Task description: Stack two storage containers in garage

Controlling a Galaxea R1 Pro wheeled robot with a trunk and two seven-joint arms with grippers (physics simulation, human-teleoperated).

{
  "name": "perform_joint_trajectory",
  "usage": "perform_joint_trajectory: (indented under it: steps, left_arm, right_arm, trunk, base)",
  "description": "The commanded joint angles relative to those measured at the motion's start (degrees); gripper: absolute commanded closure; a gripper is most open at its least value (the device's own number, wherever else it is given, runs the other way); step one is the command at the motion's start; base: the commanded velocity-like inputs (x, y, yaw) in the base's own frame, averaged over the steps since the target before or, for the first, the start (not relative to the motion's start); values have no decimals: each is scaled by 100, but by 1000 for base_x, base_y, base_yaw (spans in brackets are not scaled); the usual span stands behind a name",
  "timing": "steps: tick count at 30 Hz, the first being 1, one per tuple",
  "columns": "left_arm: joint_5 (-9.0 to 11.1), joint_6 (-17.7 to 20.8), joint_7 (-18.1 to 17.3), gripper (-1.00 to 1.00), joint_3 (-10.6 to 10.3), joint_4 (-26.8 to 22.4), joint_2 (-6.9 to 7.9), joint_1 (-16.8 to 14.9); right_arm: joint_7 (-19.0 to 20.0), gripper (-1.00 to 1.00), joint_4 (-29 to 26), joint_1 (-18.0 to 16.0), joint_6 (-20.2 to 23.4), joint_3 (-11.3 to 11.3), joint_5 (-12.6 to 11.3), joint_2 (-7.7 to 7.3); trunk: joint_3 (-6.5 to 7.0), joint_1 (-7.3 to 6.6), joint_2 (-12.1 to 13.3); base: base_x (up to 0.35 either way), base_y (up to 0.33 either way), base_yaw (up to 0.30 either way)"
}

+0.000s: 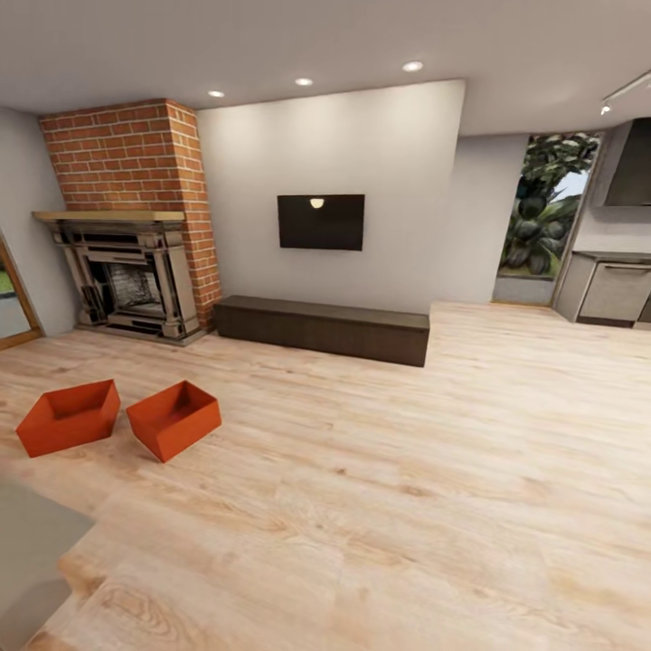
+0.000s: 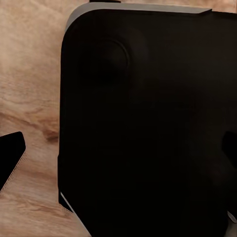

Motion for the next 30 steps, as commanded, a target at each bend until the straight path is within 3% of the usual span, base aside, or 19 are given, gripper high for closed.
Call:
perform_joint_trajectory:
  steps: [1,6,14,30]
  left_arm:
    - [59,5,5,-100,0,-3,1,-2]
    - [59,6,7,-100,0,-4,2,-3]
    - [56,6,4,-100,0,-4,-4,-3]
    - [51,-55,6,-100,5,2,-30,-2]
  right_arm:
    - [25,-100,18,-7,-23,41,-62,-1]
    - [41,-100,18,-7,-43,36,-72,-1]
    - [36,-100,18,-7,-227,2,-114,-13]
    - [23,-100,18,-7,-264,34,-54,-14]
  trunk:
    - [-6,3,-2]
    - [-6,3,-2]
    - [-6,3,-2]
    - [-6,3,-2]
  base:
    - [333,0,0]
    - [333,0,23]
    - [333,0,245]
    - [333,0,12]
